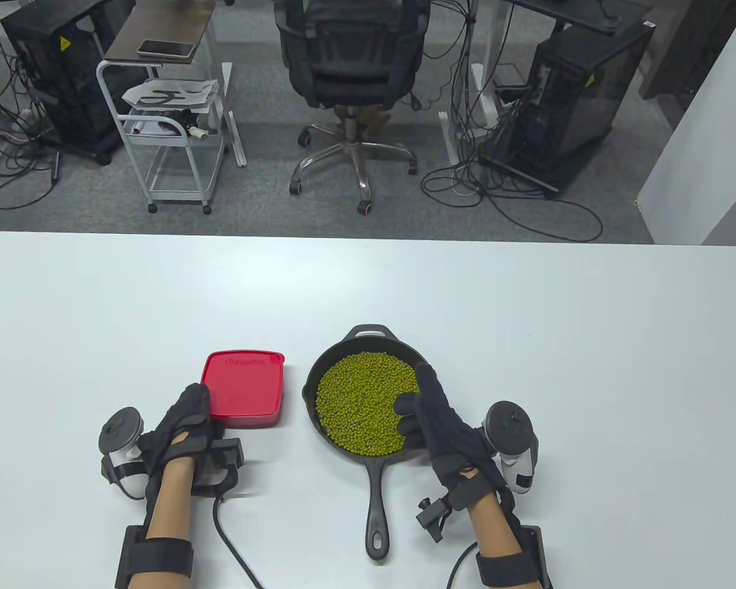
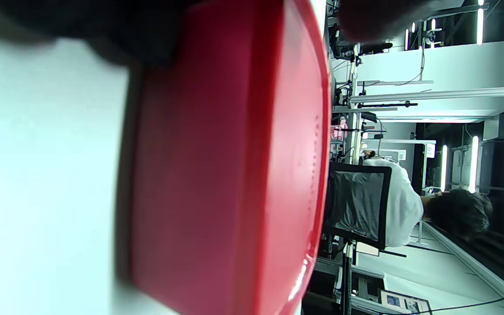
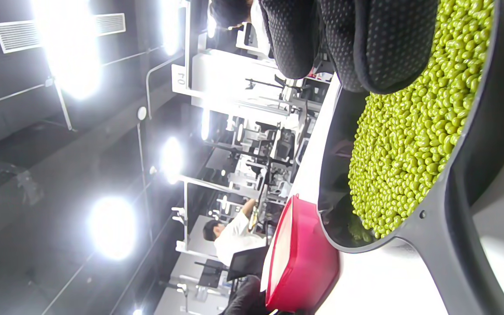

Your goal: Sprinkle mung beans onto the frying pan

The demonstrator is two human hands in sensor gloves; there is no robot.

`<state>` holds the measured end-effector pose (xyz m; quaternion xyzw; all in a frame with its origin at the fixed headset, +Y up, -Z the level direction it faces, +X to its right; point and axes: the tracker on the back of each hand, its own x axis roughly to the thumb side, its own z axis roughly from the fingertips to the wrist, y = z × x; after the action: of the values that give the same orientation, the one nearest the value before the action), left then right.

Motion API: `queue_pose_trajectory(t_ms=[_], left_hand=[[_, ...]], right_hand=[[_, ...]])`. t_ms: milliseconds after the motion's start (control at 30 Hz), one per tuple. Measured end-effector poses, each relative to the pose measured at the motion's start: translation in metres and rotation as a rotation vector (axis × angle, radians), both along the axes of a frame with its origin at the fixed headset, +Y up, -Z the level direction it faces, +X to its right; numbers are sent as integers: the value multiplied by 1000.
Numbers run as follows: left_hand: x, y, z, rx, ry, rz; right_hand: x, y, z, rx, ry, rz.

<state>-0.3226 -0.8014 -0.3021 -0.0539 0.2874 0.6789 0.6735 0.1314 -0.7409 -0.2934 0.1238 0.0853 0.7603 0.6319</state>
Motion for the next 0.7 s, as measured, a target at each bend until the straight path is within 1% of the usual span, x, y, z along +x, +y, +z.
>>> queue_pose_trajectory(t_ms=[100,233,333,400,500,567,600,700], left_hand=[[-5,10,5,-46,-13,-87],[-9,22,8,-62,-27,-221],[-9,35,11,-24,-11,-272],[-8,48,13,10,-8,-337],[1,69,17,111,-24,-441],[13,81,19,219,-69,-446],[22,88,20,296,-101,-464],[47,103,23,434,-202,-489]], right_hand=[[0,0,0,-6,8,0],[-1,0,0,-11,13,-1],[-1,0,0,-7,19,5],[0,1,-1,-5,18,3],[1,5,0,13,12,7],[1,8,1,35,-1,17],[1,11,2,56,-5,30],[1,18,5,117,-20,80]])
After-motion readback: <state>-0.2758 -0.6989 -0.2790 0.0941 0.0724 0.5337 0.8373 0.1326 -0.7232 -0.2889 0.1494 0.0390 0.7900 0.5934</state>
